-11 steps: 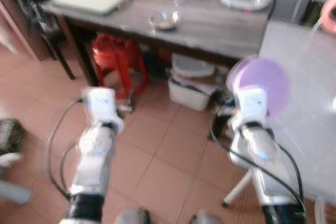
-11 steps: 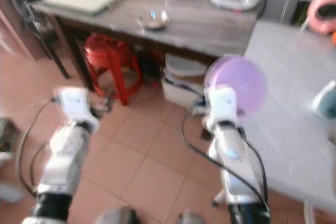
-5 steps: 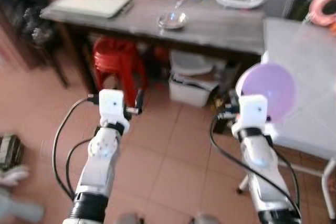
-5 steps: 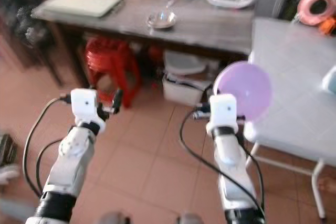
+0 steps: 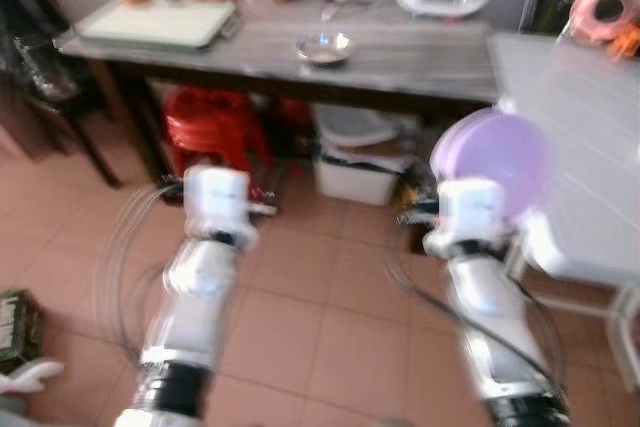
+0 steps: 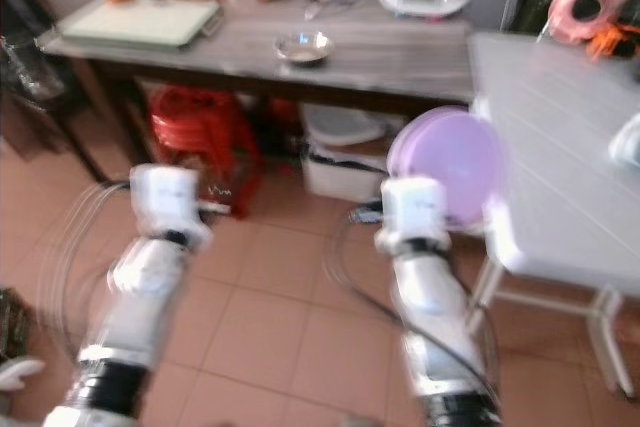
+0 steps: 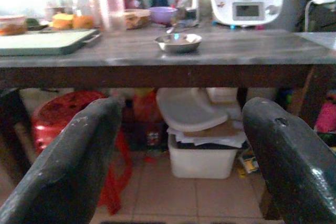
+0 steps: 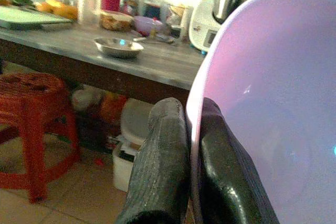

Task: Setting the table

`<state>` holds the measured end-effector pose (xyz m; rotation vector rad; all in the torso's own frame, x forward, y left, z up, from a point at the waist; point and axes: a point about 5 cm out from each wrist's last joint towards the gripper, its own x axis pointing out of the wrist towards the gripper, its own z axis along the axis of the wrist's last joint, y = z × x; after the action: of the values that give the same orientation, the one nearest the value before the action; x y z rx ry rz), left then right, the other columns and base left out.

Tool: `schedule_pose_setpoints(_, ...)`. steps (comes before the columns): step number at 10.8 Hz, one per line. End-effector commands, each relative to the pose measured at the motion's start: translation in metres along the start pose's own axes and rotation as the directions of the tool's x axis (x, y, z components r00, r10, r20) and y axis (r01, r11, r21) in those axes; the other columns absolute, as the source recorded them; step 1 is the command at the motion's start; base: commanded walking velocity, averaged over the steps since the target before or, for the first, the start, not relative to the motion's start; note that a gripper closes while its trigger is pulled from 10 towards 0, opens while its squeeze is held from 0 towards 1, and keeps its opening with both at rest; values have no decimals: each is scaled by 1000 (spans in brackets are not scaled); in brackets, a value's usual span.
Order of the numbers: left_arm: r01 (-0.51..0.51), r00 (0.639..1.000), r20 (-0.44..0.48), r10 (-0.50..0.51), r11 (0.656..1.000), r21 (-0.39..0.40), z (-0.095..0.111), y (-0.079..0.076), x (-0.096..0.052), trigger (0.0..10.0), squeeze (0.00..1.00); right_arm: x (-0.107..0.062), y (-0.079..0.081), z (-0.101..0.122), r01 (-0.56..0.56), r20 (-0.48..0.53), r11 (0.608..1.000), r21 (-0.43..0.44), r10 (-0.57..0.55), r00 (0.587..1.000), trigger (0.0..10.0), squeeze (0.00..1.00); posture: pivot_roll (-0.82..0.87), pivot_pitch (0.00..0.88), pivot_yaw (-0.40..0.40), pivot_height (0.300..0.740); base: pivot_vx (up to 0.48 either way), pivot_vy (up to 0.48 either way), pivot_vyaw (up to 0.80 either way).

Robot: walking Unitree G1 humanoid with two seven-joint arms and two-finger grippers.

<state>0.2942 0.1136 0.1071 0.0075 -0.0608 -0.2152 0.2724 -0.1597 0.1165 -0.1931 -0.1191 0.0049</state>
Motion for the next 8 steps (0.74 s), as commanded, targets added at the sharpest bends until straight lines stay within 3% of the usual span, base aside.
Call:
schedule_pose_setpoints(1, -18, 1000, 10, 17, 999, 31, 2, 10, 0, 10000, 0, 4, 10, 9, -26, 43, 1000, 9, 25, 999, 10000, 0, -44, 0, 22, 740, 480, 0, 0)
schedule_pose_setpoints(8, -16, 999, 43, 16, 1000, -19, 15, 3, 9, 10000, 0, 13, 12, 18, -34, 88, 999, -14, 35, 996, 10000, 0, -49, 0, 28, 740, 480, 0, 0)
